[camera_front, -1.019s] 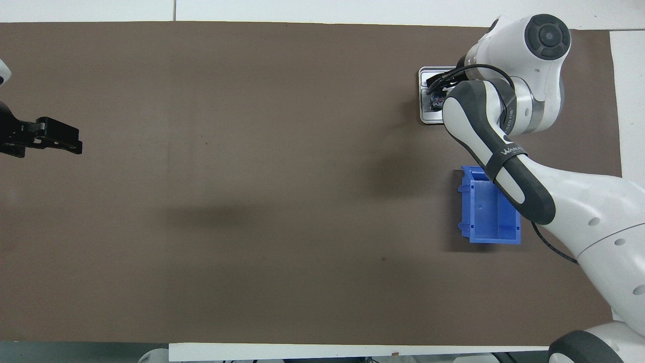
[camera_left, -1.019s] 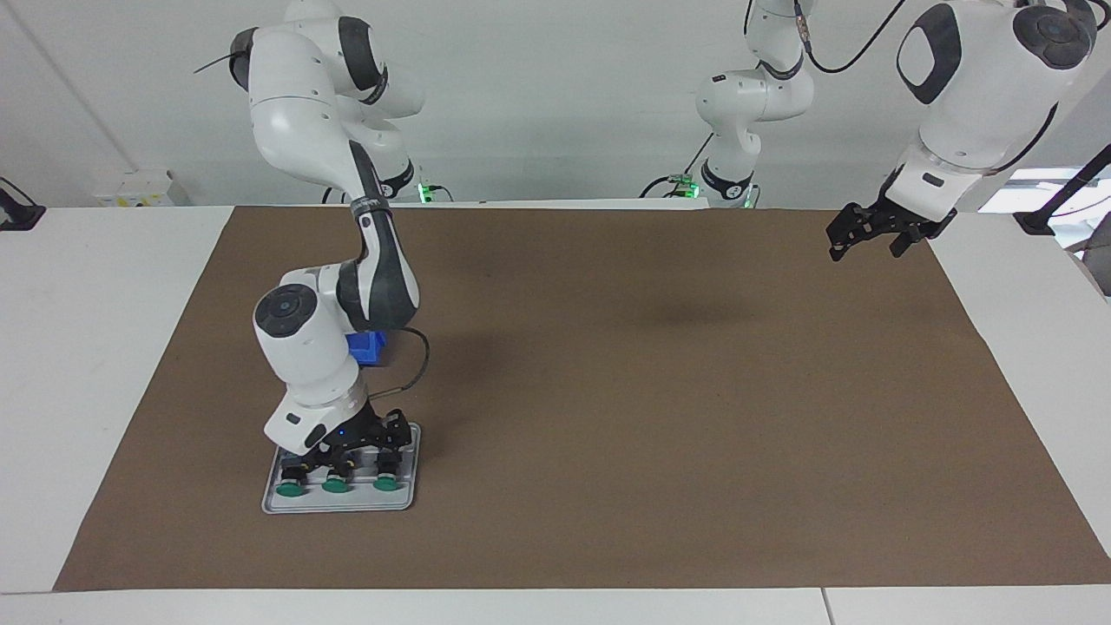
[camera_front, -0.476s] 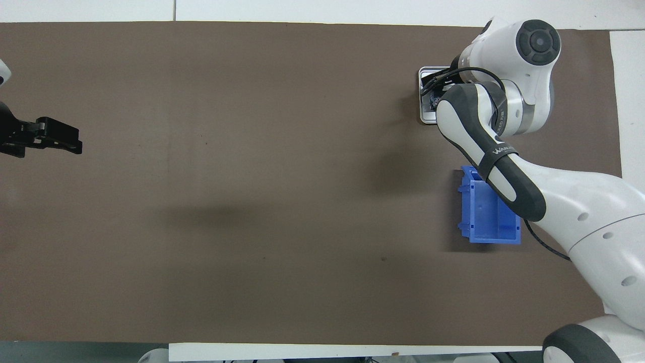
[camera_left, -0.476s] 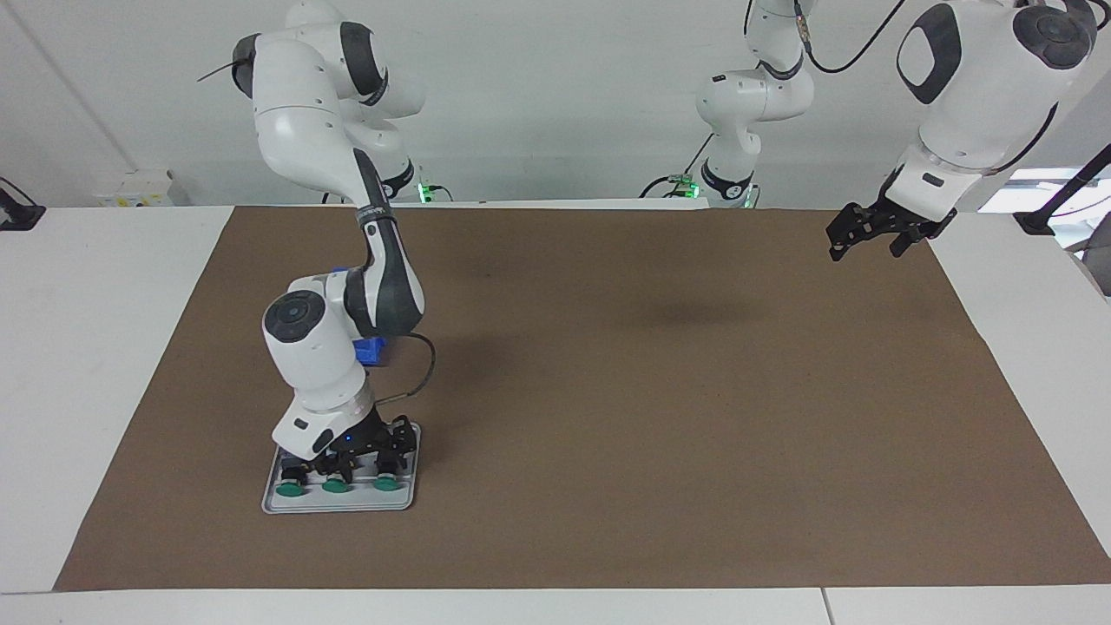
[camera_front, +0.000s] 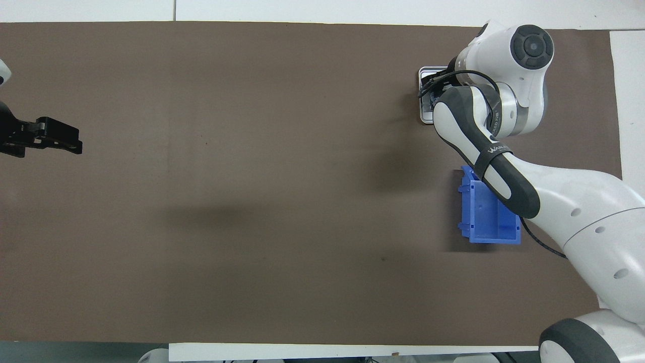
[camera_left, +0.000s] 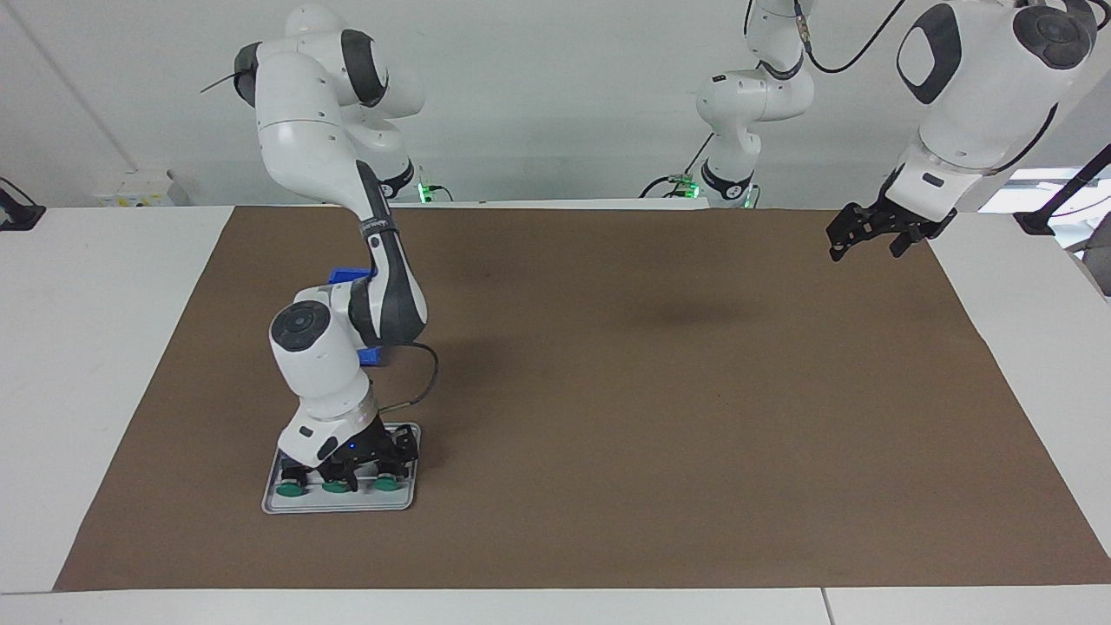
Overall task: Place and press button with both arms
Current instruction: 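Close the right gripper on the green button, then lift the button and carry it toward the table center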
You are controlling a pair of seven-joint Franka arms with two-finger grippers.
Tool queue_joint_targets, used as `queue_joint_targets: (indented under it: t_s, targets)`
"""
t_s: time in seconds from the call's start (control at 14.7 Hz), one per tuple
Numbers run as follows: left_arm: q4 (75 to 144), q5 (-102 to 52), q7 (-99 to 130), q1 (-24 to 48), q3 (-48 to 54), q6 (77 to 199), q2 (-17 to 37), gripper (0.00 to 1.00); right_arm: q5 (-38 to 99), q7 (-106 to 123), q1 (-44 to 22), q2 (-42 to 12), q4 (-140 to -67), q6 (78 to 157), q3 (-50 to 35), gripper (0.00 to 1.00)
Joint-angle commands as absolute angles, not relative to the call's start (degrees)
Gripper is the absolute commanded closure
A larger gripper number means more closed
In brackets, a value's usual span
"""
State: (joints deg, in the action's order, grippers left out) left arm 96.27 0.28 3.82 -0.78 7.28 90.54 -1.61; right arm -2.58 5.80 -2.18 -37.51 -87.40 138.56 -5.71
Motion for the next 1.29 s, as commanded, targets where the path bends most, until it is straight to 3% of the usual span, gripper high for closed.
queue_joint_targets:
  t_s: [0.0,0.48,0.68,1.22]
  targets:
    - [98.3,0.3,3.0,-1.0,7.0,91.8,-3.2,0.0,-4.0,4.1,-2.1,-38.0,-86.7,138.9,-6.1,0.31]
    - [98.3,0.3,2.9,-1.0,7.0,91.8,-3.2,0.0,-4.1,4.0,-2.1,-38.1,-87.0,139.7,-6.1,0.32]
    - [98.3,0.3,3.0,-1.0,7.0,91.8,-3.2,0.0,-4.1,4.0,-2.1,-38.2,-87.0,139.7,-6.1,0.52]
    - [98.3,0.3,3.0,-1.0,7.0,91.8,-3.2,0.0,-4.0,4.1,-2.2,-38.1,-86.7,138.7,-6.1,0.81]
